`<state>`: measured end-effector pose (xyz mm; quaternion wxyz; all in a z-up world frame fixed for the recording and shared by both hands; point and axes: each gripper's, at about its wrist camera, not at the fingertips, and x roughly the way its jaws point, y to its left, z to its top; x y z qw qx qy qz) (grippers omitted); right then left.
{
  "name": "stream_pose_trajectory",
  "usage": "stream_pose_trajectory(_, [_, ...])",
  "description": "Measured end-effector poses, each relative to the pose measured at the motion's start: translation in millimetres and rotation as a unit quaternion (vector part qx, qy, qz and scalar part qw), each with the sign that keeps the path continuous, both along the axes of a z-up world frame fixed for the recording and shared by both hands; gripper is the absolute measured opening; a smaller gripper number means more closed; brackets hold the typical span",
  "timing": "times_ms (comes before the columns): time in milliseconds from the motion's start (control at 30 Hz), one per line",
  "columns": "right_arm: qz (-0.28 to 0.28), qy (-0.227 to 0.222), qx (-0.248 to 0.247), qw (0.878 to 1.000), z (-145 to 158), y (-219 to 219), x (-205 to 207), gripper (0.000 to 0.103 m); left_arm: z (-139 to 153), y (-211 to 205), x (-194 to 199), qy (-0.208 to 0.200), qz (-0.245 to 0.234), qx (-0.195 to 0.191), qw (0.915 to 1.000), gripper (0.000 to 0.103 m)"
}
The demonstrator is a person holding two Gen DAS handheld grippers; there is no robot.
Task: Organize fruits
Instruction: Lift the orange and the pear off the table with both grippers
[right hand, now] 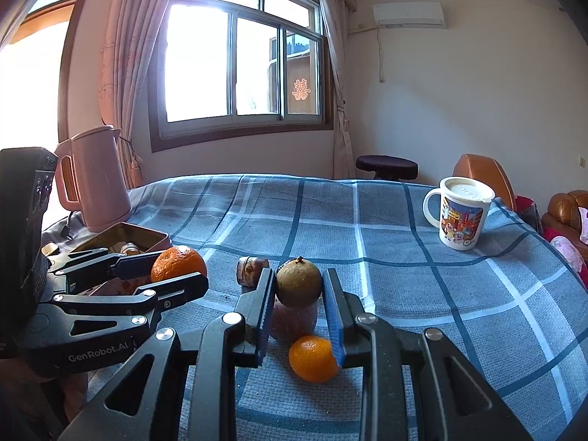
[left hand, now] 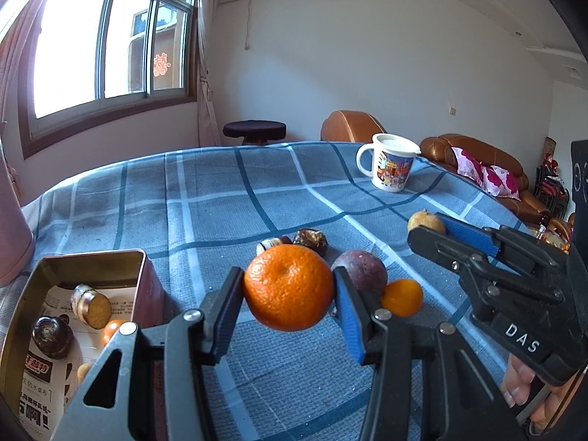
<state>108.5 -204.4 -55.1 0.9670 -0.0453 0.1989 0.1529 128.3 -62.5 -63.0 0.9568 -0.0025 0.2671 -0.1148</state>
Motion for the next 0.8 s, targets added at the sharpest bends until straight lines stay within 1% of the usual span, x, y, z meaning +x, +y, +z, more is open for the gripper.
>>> stream_pose_trajectory(233, [0.002,-0.01,0.003,1.0,1.2,-1.4,-3.8,0.028,3.9,0.4,-6.6,-0.021,0.006,0.002,0.9997,0.051])
stream_pose_trajectory(533, [0.002,-0.02,0.005,1.0,2.5,-1.6,-6.9,0.028,5.9,2.5,-13.4,-0.034,0.01,0.0,0.9994,0.051])
stream_pose_trajectory(800, [0.004,-0.033,0.009,0.999,3.9,-2.9,-11.0,0.028,8.7,3.4,-22.7,-0.056,0.018,0.005,0.9983,0.051])
